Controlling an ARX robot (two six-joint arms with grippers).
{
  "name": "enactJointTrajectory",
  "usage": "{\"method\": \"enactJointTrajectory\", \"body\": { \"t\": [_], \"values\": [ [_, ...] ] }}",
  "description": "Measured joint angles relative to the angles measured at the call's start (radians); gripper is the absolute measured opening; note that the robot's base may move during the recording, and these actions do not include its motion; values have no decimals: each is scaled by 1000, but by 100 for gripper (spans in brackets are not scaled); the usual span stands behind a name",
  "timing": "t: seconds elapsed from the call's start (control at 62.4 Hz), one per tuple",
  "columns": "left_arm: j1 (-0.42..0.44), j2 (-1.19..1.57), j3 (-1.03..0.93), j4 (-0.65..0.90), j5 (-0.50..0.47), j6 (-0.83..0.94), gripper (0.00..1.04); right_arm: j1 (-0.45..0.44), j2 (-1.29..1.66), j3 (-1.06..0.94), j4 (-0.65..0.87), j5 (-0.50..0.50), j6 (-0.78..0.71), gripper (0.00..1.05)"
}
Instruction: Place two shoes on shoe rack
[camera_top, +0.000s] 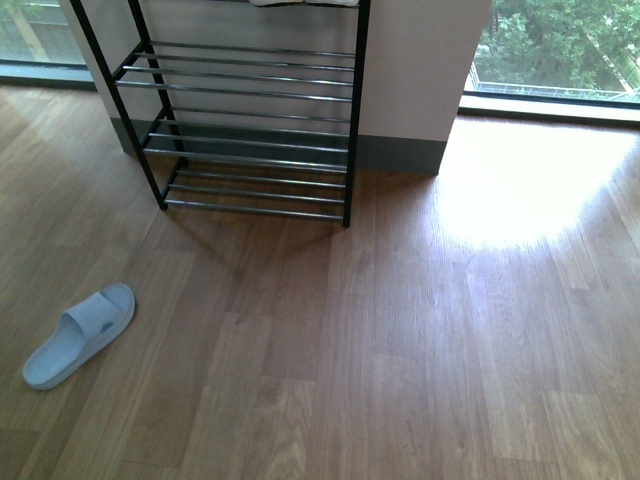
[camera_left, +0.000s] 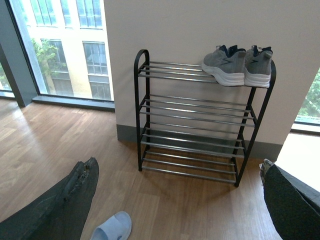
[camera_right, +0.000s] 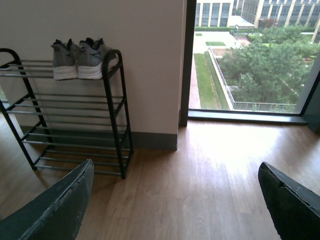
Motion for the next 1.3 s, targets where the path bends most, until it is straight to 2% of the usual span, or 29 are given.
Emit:
{"method": "enactJointTrajectory", "body": {
  "t": [1.299],
  "values": [
    [0,0,0,0,-4,0,95,0,0,0,0,-6,0,95]
  ]
}}
